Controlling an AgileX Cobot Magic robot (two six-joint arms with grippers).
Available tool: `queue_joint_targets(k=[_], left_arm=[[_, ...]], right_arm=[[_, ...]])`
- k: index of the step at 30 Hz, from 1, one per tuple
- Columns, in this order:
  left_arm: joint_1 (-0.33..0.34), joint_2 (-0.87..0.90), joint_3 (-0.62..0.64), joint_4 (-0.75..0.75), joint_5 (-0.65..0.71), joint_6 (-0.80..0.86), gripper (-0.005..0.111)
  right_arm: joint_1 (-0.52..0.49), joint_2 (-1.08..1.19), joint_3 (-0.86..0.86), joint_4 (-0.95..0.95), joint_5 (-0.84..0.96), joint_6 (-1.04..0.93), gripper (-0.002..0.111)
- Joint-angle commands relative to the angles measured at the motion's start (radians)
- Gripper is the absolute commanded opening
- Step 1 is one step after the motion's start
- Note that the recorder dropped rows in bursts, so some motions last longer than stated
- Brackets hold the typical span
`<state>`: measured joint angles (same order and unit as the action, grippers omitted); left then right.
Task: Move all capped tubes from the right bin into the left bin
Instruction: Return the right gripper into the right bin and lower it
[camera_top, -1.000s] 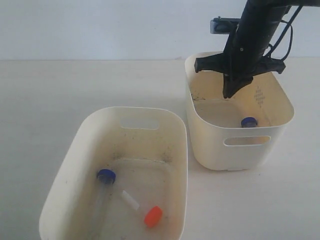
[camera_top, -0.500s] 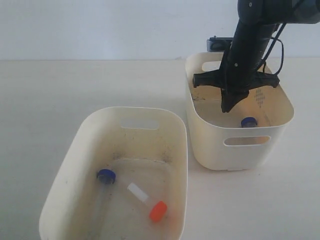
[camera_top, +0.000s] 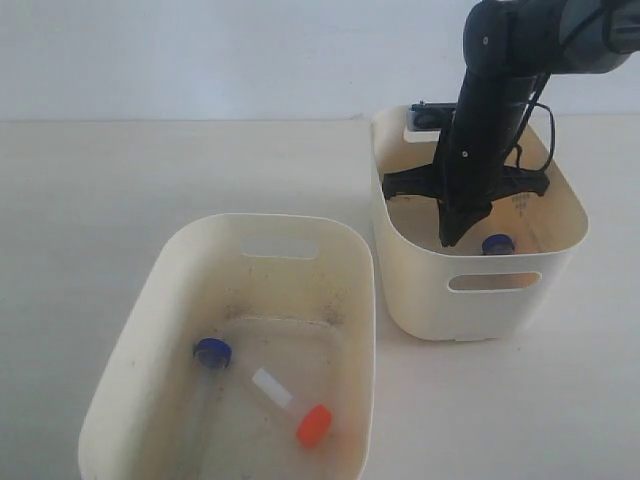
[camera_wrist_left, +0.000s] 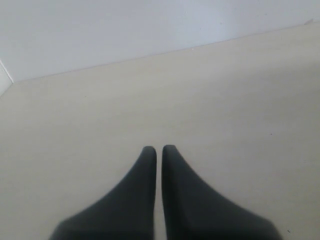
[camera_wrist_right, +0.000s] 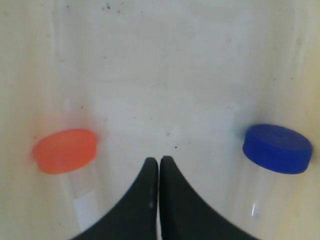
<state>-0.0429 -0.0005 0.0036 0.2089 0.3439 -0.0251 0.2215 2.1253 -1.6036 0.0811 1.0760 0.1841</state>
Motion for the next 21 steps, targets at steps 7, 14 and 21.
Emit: queue_joint_targets(k=[7,14,21], left_arm=[[-0.001,0.0,-0.004,-0.003,-0.003,-0.01,0.004],[-0.001,0.0,-0.004,-0.003,-0.003,-0.01,0.004],[-0.001,0.0,-0.004,-0.003,-0.003,-0.01,0.004]], right_arm=[[-0.003,0.013,-0.001,0.019,-0.023,-0.02,0.0],[-0.003,0.013,-0.001,0.064,-0.034,-0.081,0.038],[-0.003,0.013,-0.001,0.148,-0.014,-0.081,0.094]])
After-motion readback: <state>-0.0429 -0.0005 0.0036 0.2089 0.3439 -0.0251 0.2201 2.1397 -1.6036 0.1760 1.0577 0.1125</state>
